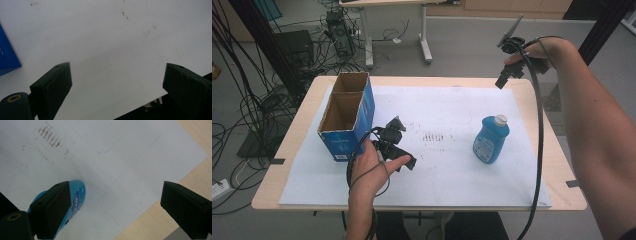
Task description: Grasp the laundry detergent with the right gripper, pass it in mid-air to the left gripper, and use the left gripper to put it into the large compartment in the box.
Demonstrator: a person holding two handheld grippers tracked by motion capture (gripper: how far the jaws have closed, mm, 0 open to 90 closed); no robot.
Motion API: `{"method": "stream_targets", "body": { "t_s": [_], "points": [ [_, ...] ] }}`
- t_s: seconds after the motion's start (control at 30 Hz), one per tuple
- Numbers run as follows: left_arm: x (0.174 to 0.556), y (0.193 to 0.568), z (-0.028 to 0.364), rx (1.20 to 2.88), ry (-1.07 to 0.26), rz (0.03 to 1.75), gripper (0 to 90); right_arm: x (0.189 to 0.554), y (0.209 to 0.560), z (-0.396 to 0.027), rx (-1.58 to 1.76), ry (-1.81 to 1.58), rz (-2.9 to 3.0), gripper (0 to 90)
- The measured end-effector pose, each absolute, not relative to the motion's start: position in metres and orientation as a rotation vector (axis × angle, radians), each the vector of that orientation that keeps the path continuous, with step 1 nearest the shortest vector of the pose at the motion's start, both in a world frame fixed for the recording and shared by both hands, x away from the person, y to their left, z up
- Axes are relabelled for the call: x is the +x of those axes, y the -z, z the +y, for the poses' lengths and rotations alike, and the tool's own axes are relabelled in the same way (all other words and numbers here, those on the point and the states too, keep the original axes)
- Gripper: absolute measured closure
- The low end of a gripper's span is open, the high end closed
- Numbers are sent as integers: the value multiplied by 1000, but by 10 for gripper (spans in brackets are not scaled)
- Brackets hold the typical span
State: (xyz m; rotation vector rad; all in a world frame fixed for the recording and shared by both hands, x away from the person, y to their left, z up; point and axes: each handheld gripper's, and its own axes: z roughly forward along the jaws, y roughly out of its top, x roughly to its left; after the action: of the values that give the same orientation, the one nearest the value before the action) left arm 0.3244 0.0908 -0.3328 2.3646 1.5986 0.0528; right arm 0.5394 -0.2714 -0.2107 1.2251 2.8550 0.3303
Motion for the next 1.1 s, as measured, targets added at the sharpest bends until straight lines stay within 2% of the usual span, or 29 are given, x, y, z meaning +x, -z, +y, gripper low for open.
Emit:
{"method": "stream_targets", "body": {
  "t_s": [0.63,0.87,1.1],
  "points": [
    [330,332,89,2436,-43,1628,90,538,211,-276,1254,-382,2823,89],
    [333,329,87,2444,-43,1620,90,526,204,-291,1346,-472,2737,88],
    [334,330,83,2457,-42,1620,89,504,212,-311,1345,-505,2719,82]
  ]
}}
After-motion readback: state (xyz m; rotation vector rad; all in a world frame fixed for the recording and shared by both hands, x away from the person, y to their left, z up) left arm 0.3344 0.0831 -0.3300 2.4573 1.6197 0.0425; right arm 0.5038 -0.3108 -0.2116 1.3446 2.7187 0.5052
